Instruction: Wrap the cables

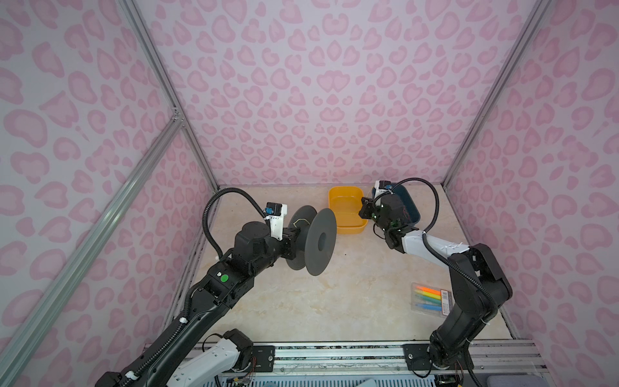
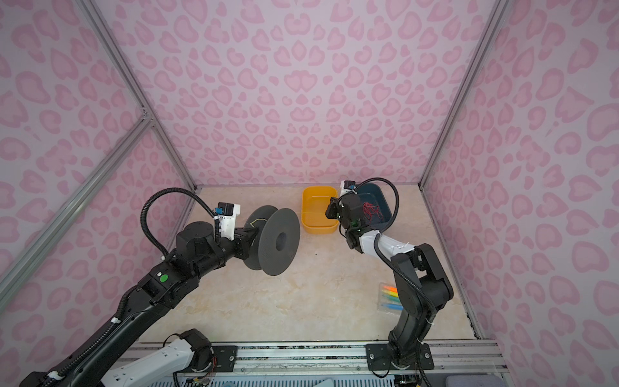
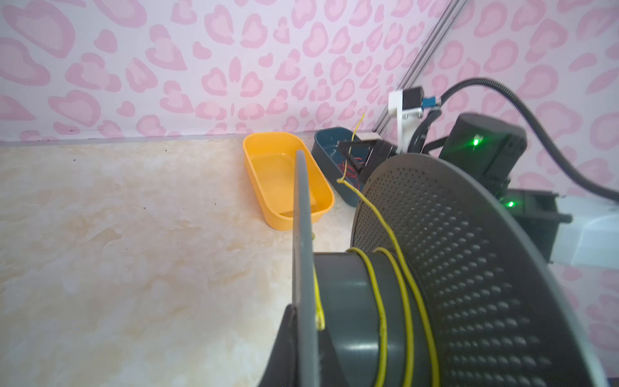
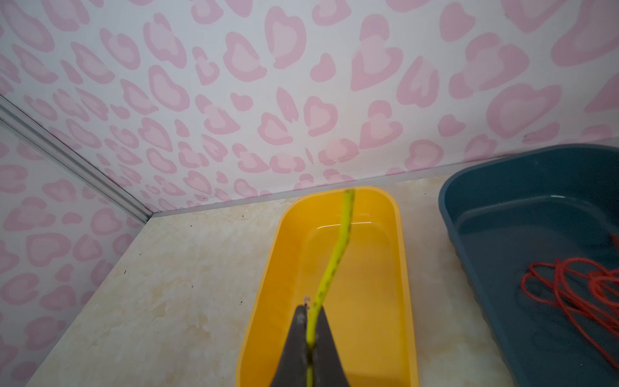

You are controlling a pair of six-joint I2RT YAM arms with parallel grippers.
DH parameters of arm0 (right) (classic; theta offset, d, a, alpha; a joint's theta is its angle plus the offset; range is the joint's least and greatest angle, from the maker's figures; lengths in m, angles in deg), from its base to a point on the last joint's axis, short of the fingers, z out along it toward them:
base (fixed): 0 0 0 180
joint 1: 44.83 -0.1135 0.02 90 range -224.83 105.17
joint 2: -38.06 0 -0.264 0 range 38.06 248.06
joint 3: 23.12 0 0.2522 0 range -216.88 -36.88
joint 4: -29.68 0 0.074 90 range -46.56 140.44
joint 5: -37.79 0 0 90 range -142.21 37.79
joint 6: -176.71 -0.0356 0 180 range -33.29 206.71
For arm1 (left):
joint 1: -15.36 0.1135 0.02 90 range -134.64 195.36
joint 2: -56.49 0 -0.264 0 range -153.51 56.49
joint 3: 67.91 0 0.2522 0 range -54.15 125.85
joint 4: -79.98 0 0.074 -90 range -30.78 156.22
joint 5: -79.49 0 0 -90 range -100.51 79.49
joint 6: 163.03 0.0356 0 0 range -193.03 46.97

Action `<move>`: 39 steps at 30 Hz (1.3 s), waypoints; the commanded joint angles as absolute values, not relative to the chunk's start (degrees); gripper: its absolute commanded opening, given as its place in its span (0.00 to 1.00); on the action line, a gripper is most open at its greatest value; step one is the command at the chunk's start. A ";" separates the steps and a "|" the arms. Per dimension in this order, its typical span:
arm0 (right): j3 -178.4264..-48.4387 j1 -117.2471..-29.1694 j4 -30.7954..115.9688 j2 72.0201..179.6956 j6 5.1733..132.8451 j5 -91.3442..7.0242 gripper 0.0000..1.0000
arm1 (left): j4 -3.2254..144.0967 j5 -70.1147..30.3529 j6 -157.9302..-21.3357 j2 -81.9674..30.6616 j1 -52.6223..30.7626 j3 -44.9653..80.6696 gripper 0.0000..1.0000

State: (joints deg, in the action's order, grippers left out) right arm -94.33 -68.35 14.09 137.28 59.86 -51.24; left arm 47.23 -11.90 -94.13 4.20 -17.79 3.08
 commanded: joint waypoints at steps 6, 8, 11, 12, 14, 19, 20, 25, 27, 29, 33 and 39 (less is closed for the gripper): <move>-84.91 -74.50 3.43 134.57 54.39 -59.90 0.00 | 60.74 -12.46 -102.64 2.04 -13.23 5.30 0.04; -83.21 -77.00 2.54 133.98 54.27 -62.05 0.00 | 62.36 -10.54 -105.25 0.61 -12.84 5.56 0.04; -81.18 -80.37 1.21 133.45 54.38 -65.45 0.00 | 64.26 -8.61 -107.98 -2.13 -12.81 6.38 0.04; -80.62 -81.32 0.79 133.31 54.24 -66.14 0.00 | 64.74 -7.90 -108.77 -3.07 -12.82 6.63 0.04; -79.70 -83.29 0.38 133.03 54.38 -67.39 0.00 | 65.66 -5.70 -110.60 -4.66 -12.77 6.89 0.04; -78.08 -88.70 0.68 130.70 57.00 -70.88 0.00 | 65.51 2.22 -112.05 -8.62 -12.77 7.54 0.04; -77.77 -89.67 0.93 129.71 57.79 -71.28 0.00 | 65.44 3.39 -111.53 -9.56 -12.78 7.72 0.04; -78.25 -94.38 7.44 123.23 64.67 -72.01 0.00 | 63.04 10.47 -107.64 -13.95 -12.85 8.65 0.04; -79.70 -95.55 12.22 121.13 66.34 -71.38 0.00 | 62.09 12.48 -107.25 -15.74 -12.85 9.25 0.04; -79.85 -96.98 12.95 119.71 68.25 -71.23 0.00 | 61.42 13.57 -107.33 -17.67 -12.85 9.91 0.04; -80.82 -99.04 15.05 118.24 69.91 -71.16 0.00 | 61.91 14.75 -108.01 -20.94 -13.20 10.56 0.04; -81.42 -104.04 17.02 115.73 70.85 -71.72 0.00 | 60.89 20.30 -108.26 -25.24 -13.34 12.58 0.04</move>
